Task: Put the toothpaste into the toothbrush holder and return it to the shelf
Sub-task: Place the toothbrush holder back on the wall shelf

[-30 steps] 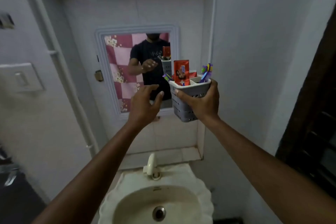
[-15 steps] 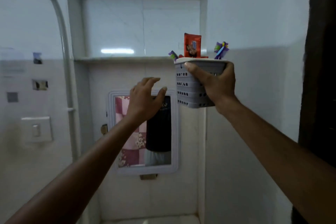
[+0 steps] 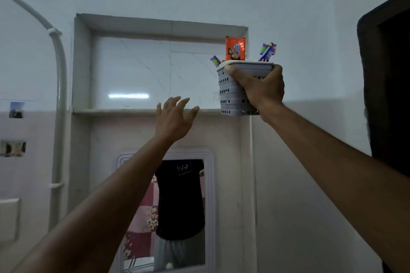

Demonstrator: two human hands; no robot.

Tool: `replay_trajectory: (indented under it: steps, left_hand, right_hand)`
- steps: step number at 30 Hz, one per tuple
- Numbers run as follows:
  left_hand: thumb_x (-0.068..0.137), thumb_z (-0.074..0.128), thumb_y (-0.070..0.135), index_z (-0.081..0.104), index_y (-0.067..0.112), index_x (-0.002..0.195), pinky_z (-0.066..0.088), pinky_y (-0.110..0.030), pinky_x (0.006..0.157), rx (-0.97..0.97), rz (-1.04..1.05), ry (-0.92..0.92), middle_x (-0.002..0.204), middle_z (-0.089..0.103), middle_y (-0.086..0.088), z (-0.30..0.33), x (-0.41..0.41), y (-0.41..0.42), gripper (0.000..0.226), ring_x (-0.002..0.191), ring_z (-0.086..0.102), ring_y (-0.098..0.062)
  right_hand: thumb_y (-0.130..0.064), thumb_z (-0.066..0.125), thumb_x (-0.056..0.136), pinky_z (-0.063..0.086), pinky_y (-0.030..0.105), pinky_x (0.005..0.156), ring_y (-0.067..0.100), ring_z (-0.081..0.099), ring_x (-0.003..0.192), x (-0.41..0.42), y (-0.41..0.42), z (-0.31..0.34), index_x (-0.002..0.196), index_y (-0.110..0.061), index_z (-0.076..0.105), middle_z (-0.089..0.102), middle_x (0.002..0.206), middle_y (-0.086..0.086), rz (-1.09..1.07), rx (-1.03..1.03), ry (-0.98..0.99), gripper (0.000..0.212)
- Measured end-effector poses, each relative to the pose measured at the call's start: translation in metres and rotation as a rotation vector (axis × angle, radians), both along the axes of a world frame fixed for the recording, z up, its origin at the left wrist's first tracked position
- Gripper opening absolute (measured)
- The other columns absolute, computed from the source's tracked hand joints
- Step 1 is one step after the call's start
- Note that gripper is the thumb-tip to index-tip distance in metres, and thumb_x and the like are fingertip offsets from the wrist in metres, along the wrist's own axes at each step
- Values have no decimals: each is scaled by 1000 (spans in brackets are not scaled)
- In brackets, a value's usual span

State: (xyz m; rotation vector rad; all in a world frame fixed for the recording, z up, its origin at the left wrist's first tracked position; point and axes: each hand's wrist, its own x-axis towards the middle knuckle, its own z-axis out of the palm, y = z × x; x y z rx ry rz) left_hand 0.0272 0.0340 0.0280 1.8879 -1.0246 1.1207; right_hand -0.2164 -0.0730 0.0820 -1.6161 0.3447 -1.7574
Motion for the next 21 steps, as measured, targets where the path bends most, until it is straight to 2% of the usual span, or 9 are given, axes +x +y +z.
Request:
replay_trajectory:
  steps: [2, 4, 7, 12, 18, 21]
  left_hand:
    - [102, 33, 78, 50, 31, 158, -1, -55, 133, 41, 29, 14, 170, 42, -4, -7, 16, -8, 75, 165, 20, -26]
    - [103, 31, 78, 53, 32, 155, -3, -53, 134, 12, 62, -44, 165, 48, -2, -15, 29, -16, 73, 164, 22, -26]
    - [105, 36, 71, 61, 31, 146, 3, -52, 134, -80, 82, -136, 149, 62, 3, -23, 37, -24, 62, 158, 35, -25]
    - [108, 42, 64, 68, 29, 138, 10, -51, 134, -139, 103, -165, 132, 70, 6, -23, 44, -29, 53, 146, 49, -24]
    - [107, 46, 62, 73, 27, 131, 15, -52, 133, -187, 126, -213, 125, 72, 4, -24, 47, -32, 50, 136, 56, -23]
    - [107, 46, 62, 73, 26, 130, 16, -52, 133, -204, 125, -228, 124, 72, 4, -24, 48, -33, 50, 134, 57, -23]
  right_hand:
    - [-90, 90, 46, 62, 48, 109, 22, 68, 128, 12, -7, 6, 131, -29, 52, 66, 134, -6, -29, -6, 8, 111]
    - [-87, 93, 51, 62, 45, 109, 22, 68, 129, 27, -15, 14, 136, -26, 55, 66, 135, -6, -54, -5, 4, 112]
    - [-87, 93, 51, 62, 44, 107, 22, 68, 130, 49, -25, 21, 132, -28, 54, 67, 135, -6, -71, 0, -10, 107]
    - [-79, 98, 64, 56, 39, 107, 27, 61, 138, 96, -38, 26, 147, -16, 55, 63, 144, 1, -60, -1, -19, 112]
    - [-83, 90, 74, 49, 54, 124, 35, 46, 154, 136, -58, 27, 166, -10, 37, 50, 165, 9, -115, -32, 77, 130]
    - [-81, 85, 83, 36, 53, 134, 39, 36, 163, 141, -63, 33, 176, -4, 18, 36, 175, 17, -173, -61, 206, 139]
